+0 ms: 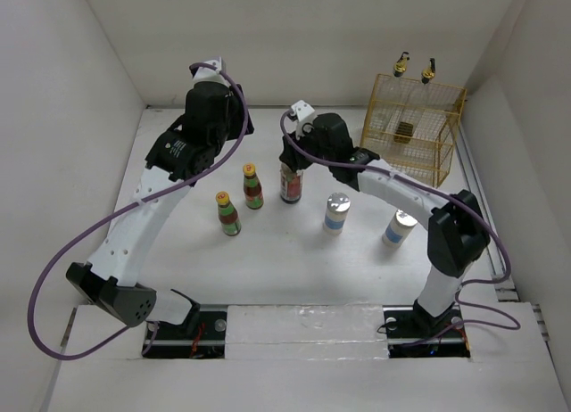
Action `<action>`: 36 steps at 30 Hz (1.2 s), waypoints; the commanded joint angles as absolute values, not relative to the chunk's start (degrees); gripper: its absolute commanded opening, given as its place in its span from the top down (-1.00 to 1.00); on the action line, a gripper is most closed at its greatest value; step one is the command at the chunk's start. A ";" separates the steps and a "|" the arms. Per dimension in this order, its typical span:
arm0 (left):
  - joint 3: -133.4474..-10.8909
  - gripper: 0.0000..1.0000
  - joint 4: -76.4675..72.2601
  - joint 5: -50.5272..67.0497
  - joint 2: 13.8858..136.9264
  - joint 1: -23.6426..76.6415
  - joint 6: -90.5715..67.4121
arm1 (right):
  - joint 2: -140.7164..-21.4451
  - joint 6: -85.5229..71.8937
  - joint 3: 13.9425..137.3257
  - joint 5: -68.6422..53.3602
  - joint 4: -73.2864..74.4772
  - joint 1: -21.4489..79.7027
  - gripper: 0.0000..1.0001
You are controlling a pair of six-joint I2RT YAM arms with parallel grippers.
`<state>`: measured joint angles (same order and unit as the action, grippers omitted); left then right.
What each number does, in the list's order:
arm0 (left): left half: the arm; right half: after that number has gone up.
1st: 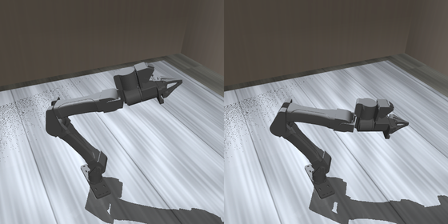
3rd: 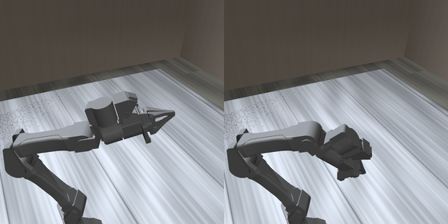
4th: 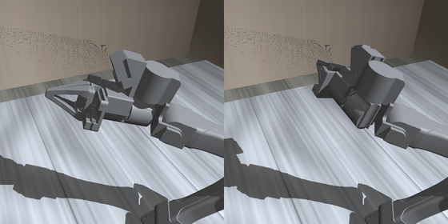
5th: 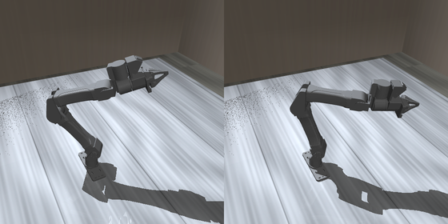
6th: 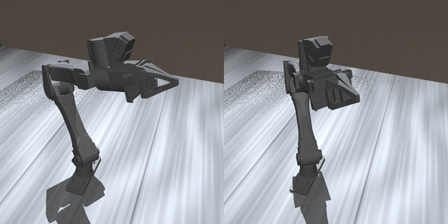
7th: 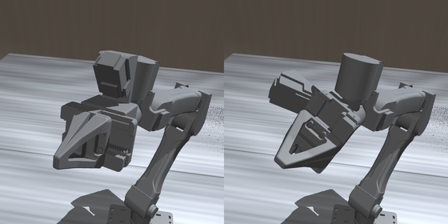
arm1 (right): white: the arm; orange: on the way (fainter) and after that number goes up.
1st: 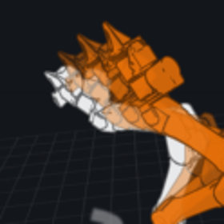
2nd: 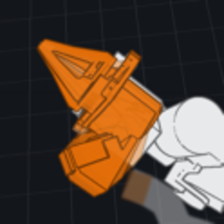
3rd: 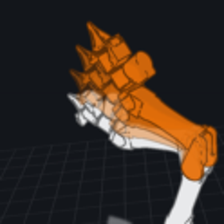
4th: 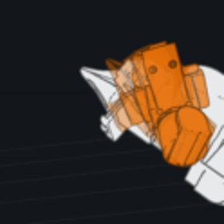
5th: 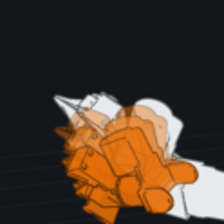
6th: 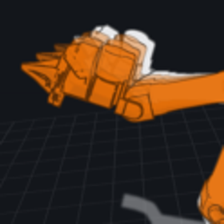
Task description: Organize the condiment bottles
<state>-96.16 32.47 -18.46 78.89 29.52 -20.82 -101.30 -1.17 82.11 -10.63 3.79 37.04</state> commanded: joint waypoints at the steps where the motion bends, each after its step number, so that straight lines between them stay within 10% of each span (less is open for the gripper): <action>1: -97.47 0.00 31.82 -18.38 76.55 29.44 -20.13 | -100.63 -0.70 83.40 -7.13 -2.54 38.67 0.12; 8: -97.47 0.00 31.82 -18.37 76.55 29.44 -20.13 | -98.62 -0.70 85.07 -2.99 -3.96 40.61 0.90; 36: -98.00 0.00 31.29 -16.43 77.61 29.44 -21.18 | -89.64 -15.73 116.09 -1.93 9.32 -9.92 1.00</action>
